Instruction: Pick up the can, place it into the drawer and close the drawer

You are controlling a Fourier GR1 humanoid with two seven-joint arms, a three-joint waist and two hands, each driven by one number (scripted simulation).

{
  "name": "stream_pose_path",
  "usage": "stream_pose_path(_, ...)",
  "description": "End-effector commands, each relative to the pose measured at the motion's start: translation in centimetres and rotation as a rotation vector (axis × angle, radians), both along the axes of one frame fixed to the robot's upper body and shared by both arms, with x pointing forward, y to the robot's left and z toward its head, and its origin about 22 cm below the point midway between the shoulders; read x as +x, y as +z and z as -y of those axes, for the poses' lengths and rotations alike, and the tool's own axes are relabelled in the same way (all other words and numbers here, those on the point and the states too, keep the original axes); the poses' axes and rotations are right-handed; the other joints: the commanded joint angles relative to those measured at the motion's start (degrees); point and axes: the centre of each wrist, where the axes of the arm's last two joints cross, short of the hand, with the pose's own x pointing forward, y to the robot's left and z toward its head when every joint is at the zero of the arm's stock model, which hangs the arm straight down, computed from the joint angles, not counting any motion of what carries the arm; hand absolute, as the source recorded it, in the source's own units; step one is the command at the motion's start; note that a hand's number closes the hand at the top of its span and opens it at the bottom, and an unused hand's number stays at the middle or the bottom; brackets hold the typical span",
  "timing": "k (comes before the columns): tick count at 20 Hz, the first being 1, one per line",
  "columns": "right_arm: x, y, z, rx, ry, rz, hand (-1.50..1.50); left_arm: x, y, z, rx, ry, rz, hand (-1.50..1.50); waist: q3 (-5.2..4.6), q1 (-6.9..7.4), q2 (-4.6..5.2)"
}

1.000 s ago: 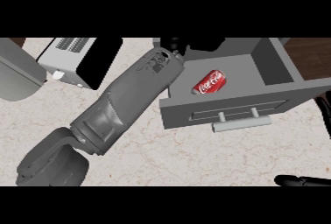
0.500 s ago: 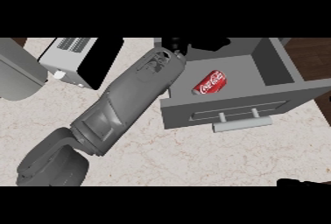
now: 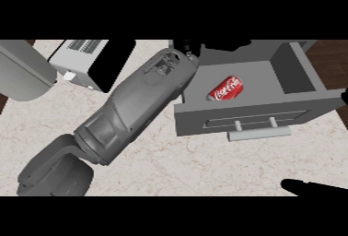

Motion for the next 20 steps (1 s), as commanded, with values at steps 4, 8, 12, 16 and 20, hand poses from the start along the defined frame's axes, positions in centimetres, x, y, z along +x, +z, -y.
stream_pose_path(4,1.5,-0.1,-2.1,-0.274,-0.051,0.023,-1.50,-0.5,1.8,1.2,-0.011,-0.007,0.041,-1.50,-0.03,2.32,-0.53)
stream_pose_path(8,3.5,-1.5,-3.6,-0.423,-0.098,0.008,-1.50,-1.2,1.0,1.5,-0.007,0.004,0.041,-1.50,-0.04,3.72,-0.74)
stream_pose_path(12,4.7,-3.2,-3.6,-0.543,-0.098,-0.037,-1.50,-0.3,1.7,0.8,-0.032,-0.003,0.014,-1.50,-0.06,4.55,-0.82)
stream_pose_path(16,6.3,-6.6,-5.0,-0.657,-0.171,-0.072,-1.50,-1.2,2.4,1.7,-0.036,-0.016,0.016,-1.50,-0.07,6.49,-1.47)
stream_pose_path(20,9.2,-9.2,-4.4,-0.607,-0.200,-0.057,-1.50,-0.1,1.5,-1.9,-0.027,0.012,0.003,-1.50,-0.05,6.89,-1.47)
